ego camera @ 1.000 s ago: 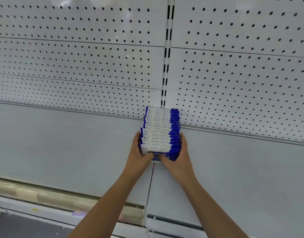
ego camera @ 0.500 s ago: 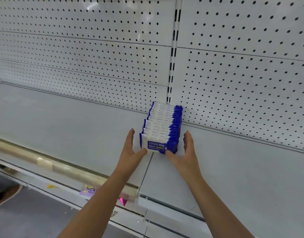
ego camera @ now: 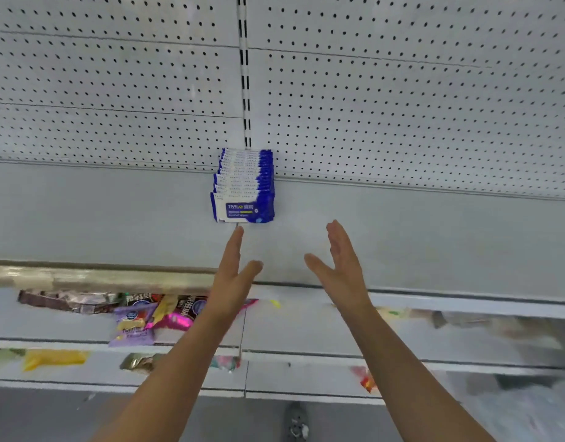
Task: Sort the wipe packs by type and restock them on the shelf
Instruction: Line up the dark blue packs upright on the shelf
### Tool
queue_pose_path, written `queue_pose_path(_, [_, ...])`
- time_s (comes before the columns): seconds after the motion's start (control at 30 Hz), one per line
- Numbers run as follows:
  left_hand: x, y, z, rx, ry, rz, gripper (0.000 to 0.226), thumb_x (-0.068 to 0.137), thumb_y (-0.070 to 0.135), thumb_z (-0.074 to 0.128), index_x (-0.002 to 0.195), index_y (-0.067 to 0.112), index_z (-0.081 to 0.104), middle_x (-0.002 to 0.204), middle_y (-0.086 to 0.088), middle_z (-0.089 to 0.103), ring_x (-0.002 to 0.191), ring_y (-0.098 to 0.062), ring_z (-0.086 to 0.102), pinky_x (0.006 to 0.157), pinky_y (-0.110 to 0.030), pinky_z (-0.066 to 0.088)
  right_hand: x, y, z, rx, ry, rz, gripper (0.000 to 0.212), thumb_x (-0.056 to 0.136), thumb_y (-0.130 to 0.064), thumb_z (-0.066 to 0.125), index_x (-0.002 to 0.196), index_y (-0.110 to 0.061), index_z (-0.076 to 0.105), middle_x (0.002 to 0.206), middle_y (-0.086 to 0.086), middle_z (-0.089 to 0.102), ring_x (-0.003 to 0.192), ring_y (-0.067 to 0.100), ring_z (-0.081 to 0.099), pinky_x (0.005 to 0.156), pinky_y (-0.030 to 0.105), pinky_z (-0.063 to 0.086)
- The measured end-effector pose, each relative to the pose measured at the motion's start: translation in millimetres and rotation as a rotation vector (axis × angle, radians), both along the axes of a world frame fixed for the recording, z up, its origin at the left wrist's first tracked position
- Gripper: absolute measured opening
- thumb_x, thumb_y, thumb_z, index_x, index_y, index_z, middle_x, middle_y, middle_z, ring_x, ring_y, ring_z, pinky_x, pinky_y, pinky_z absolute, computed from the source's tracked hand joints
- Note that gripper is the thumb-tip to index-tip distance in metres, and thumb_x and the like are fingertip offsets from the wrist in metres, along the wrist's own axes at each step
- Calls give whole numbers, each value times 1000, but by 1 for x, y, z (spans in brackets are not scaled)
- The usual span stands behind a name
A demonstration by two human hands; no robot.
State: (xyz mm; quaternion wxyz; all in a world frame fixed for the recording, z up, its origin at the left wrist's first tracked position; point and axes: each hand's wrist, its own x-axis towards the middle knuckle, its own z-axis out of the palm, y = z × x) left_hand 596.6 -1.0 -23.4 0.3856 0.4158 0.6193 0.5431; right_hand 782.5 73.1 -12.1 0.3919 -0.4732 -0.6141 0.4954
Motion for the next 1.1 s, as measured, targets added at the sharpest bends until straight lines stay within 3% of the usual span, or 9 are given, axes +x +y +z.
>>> queue_pose_path(0.17, [57,-21,-6,-21,-23,-134,65,97,41,61,150,54,27,159,27,24,148,-4,23,124,-45,21,68,-55,3,0,-43,-109,80,90,-31,73,155,-37,26,157,-24,30,142,-8,28,120,39,31])
queue_pose_path(0.23, [86,-22,-8,-25,-33,-191,66,95,39,64,149,55,29,159,27,26,148,-3,23,124,-45,21,100,-72,4,13,-69,-172,78,91,-30,72,155,-32,27,152,-26,35,128,-22,36,111,21,39])
queue_pose_path(0.3, [123,-27,-9,-24,-44,-248,67,96,33,64,151,50,29,159,26,26,148,-2,23,124,-43,21,135,-91,6,9,-119,-230,77,92,-32,70,156,-31,27,152,-25,34,122,-26,38,102,5,33])
queue_pose_path(0.4, [187,-33,-7,13,-87,-315,65,98,17,61,153,37,32,158,20,30,146,-2,26,124,-42,21,198,-115,5,30,-179,-338,76,91,-31,69,155,-32,28,157,-20,32,140,-3,32,113,19,27])
queue_pose_path(0.57, [318,-47,-11,-31,-62,-490,73,83,42,68,147,50,35,157,23,35,144,1,32,122,-44,27,325,-158,-1,19,-185,-492,74,93,-33,68,155,-36,27,150,-28,28,135,-10,27,109,17,24])
queue_pose_path(0.73, [473,-76,-16,-78,-5,-664,70,97,27,60,153,50,24,159,28,23,147,1,22,123,-40,21,469,-206,-15,-70,-159,-607,74,91,-34,68,154,-33,30,158,-14,34,144,6,33,115,29,29])
queue_pose_path(0.9, [593,-92,-21,-149,-20,-758,78,86,41,61,154,47,24,157,31,25,146,7,22,123,-38,23,589,-232,-22,-88,-161,-672,61,92,-21,67,147,-27,40,141,-17,49,131,5,46,105,25,37])
queue_pose_path(0.97, [627,-92,-23,-163,-32,-768,79,84,42,61,154,45,25,158,28,26,145,7,22,123,-37,23,624,-229,-26,-123,-139,-701,65,92,-24,68,149,-24,37,135,-19,46,126,3,45,103,24,37])
queue_pose_path(1.1, [690,-63,-26,-126,-73,-758,67,95,23,62,150,46,32,152,31,35,143,7,28,121,-35,28,681,-198,-37,-176,-108,-717,74,87,-39,71,151,-31,34,149,-15,43,133,6,43,111,35,41])
